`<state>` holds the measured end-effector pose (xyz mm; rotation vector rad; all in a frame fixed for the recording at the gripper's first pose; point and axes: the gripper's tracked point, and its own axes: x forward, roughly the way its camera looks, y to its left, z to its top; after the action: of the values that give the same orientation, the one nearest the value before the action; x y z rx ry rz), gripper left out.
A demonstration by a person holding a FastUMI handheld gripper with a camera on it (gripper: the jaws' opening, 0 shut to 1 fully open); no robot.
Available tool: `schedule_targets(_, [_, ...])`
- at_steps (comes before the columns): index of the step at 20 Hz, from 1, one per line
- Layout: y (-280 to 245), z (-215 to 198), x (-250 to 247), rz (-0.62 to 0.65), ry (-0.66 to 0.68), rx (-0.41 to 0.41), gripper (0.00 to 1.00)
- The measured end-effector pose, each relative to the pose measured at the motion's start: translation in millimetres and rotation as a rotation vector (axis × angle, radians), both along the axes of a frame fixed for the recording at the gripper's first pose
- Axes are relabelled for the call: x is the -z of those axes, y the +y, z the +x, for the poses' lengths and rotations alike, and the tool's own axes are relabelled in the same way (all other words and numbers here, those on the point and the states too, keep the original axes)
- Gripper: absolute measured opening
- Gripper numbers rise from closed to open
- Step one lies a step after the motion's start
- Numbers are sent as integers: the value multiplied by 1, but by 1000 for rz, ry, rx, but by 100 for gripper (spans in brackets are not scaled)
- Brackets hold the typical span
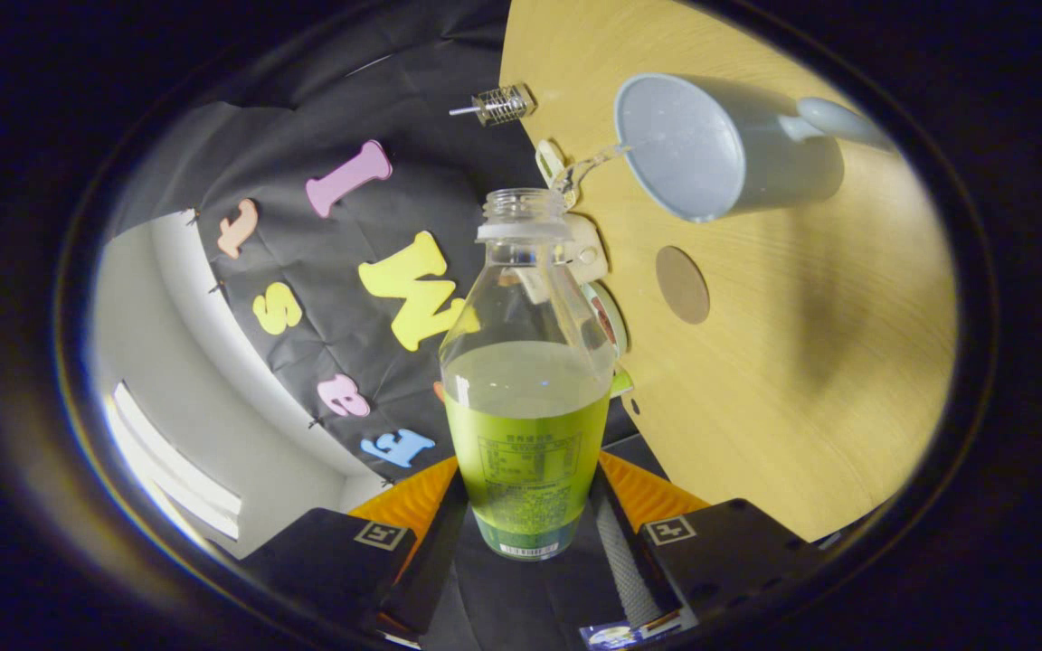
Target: Take the bottle from table, then pour the juice into the cup, finally place the bottle on the coaster
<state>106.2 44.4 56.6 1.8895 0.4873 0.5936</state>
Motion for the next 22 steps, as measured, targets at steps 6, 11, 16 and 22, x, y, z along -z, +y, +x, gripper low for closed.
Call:
schedule_targets(6, [-4,2,-12,37,-1,4,80])
schedule_targets(11, [-4,3,-16,58,10,18,80])
schedule_targets(16, [-2,5,-25,106,8,15,80])
schedule_targets(22, [-5,6,-32,151,9,19,80])
